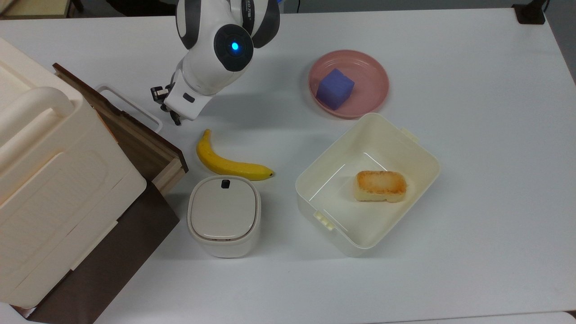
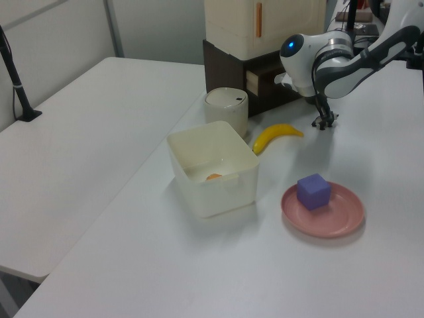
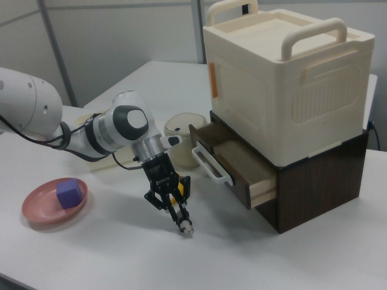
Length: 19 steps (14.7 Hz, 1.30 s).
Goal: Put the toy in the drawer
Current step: 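Lift the panda toy and carry it toward the open drawer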
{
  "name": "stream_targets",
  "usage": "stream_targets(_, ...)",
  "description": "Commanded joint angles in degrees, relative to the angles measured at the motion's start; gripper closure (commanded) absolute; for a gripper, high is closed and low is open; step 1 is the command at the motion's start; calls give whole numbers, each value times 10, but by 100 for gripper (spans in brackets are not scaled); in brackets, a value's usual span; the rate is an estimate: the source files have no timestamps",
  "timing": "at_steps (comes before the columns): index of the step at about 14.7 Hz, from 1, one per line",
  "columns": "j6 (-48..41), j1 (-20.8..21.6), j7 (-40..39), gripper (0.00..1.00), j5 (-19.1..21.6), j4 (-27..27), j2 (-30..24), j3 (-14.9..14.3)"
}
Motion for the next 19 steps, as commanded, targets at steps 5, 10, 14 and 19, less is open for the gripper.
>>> stream_targets(5,-48,-3,51,100,41,49,-60,44)
stream_targets(10,-76,-32,52,100,159,165,-79,37)
stream_targets(14,-52,-66,95,100,218,217,-73,28)
stream_targets(19,46,-78,195,100,216,219,-63,11)
